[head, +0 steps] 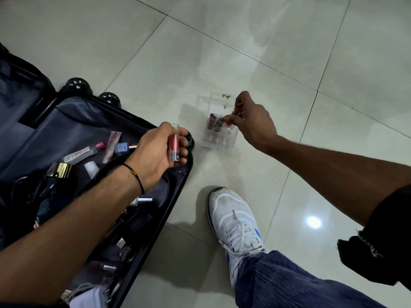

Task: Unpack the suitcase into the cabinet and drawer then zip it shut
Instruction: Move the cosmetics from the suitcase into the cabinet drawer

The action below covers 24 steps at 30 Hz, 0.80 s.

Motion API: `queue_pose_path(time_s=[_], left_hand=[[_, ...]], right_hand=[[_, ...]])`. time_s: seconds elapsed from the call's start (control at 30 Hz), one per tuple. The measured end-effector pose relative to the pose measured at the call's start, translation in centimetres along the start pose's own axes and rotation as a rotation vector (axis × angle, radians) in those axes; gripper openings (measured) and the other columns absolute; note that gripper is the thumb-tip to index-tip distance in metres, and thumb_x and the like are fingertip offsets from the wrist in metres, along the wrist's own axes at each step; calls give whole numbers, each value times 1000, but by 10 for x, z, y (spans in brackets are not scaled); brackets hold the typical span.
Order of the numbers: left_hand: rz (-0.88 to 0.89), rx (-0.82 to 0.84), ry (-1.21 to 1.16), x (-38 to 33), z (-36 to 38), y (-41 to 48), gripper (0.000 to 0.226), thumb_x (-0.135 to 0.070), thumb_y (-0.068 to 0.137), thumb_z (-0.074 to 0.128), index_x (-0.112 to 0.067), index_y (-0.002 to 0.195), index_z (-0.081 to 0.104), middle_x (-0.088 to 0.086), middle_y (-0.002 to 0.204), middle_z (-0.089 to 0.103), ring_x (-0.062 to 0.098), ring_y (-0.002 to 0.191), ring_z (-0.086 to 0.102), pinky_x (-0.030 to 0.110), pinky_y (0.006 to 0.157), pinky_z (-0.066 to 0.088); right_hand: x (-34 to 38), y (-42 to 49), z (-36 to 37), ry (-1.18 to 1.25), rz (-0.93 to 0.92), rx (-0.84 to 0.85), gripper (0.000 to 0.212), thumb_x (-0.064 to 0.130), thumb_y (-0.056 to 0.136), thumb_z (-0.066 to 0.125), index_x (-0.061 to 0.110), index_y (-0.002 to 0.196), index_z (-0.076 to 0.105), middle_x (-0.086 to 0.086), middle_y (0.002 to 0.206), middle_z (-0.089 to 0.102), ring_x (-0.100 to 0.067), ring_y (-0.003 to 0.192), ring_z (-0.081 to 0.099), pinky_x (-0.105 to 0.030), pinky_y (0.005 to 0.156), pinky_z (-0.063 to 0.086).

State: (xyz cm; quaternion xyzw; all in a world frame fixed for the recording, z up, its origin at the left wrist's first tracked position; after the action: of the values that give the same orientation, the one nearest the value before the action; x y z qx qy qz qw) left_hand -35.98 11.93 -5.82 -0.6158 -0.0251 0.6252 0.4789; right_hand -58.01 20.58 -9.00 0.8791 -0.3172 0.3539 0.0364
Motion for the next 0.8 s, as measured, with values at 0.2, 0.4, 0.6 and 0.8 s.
queue_pose_path(time_s=[0.2,0.4,0.6,0.8], left_hand=[[11,-14,35,3,-1,5,19,-13,99,43,-5,103,60,7,76,63,17,61,61,28,53,54],[27,22,42,3,2,2,15,-16,100,50,-7,107,59,8,80,65,20,69,65,31,59,57],[49,74,101,6,5,2,25,-16,98,56,-7,120,60,11,90,63,24,85,65,35,73,59],[75,92,201,9,6,4,15,-2,94,58,-8,108,62,12,101,66,21,92,67,32,89,56]], right_hand=[[3,1,1,-125,-62,30,26,33,95,62,19,107,44,10,92,68,-25,82,58,-39,70,46],[-8,-10,8,-442,-254,145,18,29,100,53,17,113,47,6,115,68,-34,91,64,-42,72,50],[-6,-7,8,-391,-129,295,48,23,96,61,18,138,39,-2,114,64,-35,95,61,-45,81,50],[27,-28,-22,210,-12,27,16,12,86,59,11,102,59,-8,81,69,-5,56,50,-18,52,39]])
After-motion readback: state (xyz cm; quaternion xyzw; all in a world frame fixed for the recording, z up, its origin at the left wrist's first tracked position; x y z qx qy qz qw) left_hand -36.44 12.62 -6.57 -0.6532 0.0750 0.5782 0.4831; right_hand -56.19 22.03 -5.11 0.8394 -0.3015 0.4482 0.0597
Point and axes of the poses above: each hand's wrist, its own y-axis towards the middle knuckle, its own z-axis out of the palm, x = y × z, the point moved 3 cm from there along y, towards the middle knuckle
